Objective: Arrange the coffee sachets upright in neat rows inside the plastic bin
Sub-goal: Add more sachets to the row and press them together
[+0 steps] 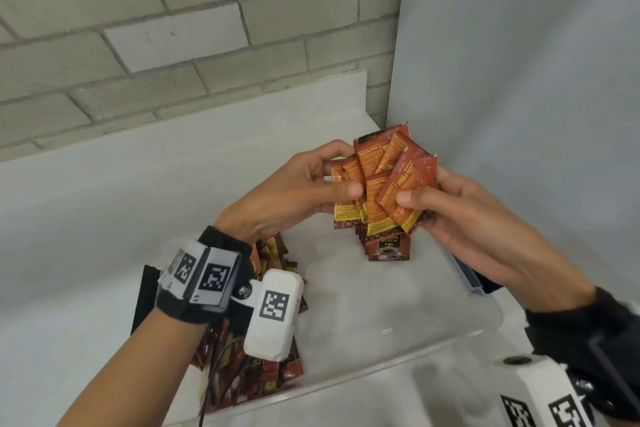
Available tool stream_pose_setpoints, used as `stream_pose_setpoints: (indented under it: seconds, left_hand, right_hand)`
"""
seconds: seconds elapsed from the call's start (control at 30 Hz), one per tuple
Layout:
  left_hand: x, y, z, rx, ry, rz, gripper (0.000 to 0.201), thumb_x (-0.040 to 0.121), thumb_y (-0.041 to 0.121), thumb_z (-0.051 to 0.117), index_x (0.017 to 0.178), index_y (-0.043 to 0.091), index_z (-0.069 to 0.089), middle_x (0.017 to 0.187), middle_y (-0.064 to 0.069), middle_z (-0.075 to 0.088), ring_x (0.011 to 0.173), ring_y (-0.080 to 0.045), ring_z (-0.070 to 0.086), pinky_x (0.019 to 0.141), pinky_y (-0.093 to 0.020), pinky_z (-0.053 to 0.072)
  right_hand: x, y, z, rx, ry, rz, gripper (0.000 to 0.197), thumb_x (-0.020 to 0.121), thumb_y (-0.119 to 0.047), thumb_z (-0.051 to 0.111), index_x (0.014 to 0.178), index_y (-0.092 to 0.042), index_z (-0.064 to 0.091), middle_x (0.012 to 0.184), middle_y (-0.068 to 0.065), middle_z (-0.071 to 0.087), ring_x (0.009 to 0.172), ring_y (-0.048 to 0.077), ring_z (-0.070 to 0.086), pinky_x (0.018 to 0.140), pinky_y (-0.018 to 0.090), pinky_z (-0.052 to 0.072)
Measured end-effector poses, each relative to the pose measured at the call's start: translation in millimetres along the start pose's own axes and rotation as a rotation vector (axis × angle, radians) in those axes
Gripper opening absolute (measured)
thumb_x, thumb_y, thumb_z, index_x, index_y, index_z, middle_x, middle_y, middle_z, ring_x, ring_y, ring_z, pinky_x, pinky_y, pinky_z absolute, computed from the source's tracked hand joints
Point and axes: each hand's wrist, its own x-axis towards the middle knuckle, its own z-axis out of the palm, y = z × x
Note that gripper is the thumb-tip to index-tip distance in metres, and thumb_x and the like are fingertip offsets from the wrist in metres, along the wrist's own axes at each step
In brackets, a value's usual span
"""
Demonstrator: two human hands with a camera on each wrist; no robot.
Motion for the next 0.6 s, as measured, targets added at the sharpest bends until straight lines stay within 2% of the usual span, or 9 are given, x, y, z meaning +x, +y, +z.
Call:
stream_pose_setpoints:
  seconds: [0.07,0.13,0.2,0.27,0.33,0.4,0.47,0.53,0.6]
  left_hand:
    - [1.5,-1.8,1.9,0.028,0.021,0.007,0.075,0.057,0.045,0.086,0.118,0.011,0.057,0.112,-0.006,0.068,0.104,-0.024,0.065,0.091,-0.035,0.054]
    - [2.6,-2.8,4.1,0.061,0.021,0.012,0.080,0.058,0.048,0.084,0.122,0.008,0.057,0.116,-0.008,0.067,0.107,-0.025,0.063,0.096,-0.037,0.051]
    - [2.8,-3.1,5.7,0.056,0.023,0.003,0.075,0.057,0.049,0.085,0.118,0.013,0.061,0.115,-0.005,0.067,0.108,-0.024,0.063,0.097,-0.037,0.051]
    - [3.0,-1.8,7.4,0.050,0.024,-0.011,0.071,0.055,0.049,0.085,0.115,0.018,0.064,0.115,-0.005,0.068,0.108,-0.023,0.063,0.097,-0.037,0.051]
    - [2.9,3.0,8.2,0.096,0.034,-0.008,0.071,0.058,0.048,0.085,0.119,0.022,0.060,0.121,-0.008,0.064,0.111,-0.025,0.063,0.098,-0.043,0.050]
    - [1.3,11.7,5.7,0.172,0.067,0.019,0.073,0.063,0.040,0.085,0.127,0.030,0.051,0.121,-0.002,0.060,0.111,-0.023,0.063,0.098,-0.049,0.049]
    - [-3.6,24.1,4.5,0.290,0.091,0.088,0.084,0.065,0.037,0.082,0.136,0.039,0.036,0.128,0.007,0.052,0.117,-0.015,0.058,0.097,-0.044,0.051]
    - [-9.7,34.8,12.0,0.512,0.063,0.190,0.108,0.060,0.040,0.086,0.142,0.048,0.016,0.143,0.011,0.032,0.132,-0.008,0.040,0.103,-0.039,0.046]
    - [-10.1,37.3,29.4,0.854,0.006,0.303,0.127,0.055,0.046,0.089,0.145,0.049,-0.001,0.150,0.015,0.010,0.143,-0.011,0.016,0.112,-0.045,0.034]
  right_hand:
    - [0.2,0.7,0.3,-0.013,-0.024,-0.002,0.061,0.070,-0.017,0.068,0.129,-0.011,0.056,0.120,0.008,0.068,0.114,0.021,0.063,0.098,0.032,0.046]
    - [1.2,1.4,0.5,-0.019,-0.030,-0.008,0.065,0.066,-0.017,0.076,0.127,-0.012,0.057,0.117,0.006,0.070,0.112,0.020,0.064,0.092,0.028,0.051]
    - [1.6,2.6,0.8,-0.010,-0.026,-0.015,0.071,0.060,-0.021,0.080,0.126,-0.012,0.057,0.115,0.006,0.071,0.108,0.019,0.066,0.087,0.025,0.054]
    - [1.1,3.5,0.8,0.020,-0.021,-0.019,0.073,0.058,-0.028,0.077,0.127,-0.011,0.057,0.116,0.007,0.070,0.108,0.021,0.067,0.089,0.030,0.055]
    - [0.1,2.3,0.7,0.053,-0.011,-0.020,0.070,0.061,-0.026,0.073,0.126,-0.009,0.056,0.117,0.009,0.070,0.108,0.023,0.067,0.091,0.036,0.054]
    - [0.1,0.3,-0.3,0.070,0.019,-0.032,0.066,0.063,-0.023,0.071,0.126,-0.007,0.056,0.117,0.010,0.069,0.108,0.025,0.067,0.091,0.040,0.054]
    - [0.3,-2.7,-1.6,0.051,0.072,-0.051,0.061,0.068,-0.019,0.069,0.126,-0.008,0.056,0.114,0.008,0.071,0.105,0.023,0.068,0.087,0.038,0.056]
    - [1.0,-4.8,-1.5,0.030,0.108,-0.067,0.055,0.071,-0.014,0.068,0.124,-0.008,0.056,0.109,0.007,0.073,0.098,0.021,0.071,0.081,0.033,0.059]
    - [2.7,-5.3,2.3,0.005,0.115,-0.081,0.048,0.076,-0.008,0.068,0.123,-0.009,0.057,0.104,0.006,0.074,0.095,0.022,0.071,0.079,0.034,0.059]
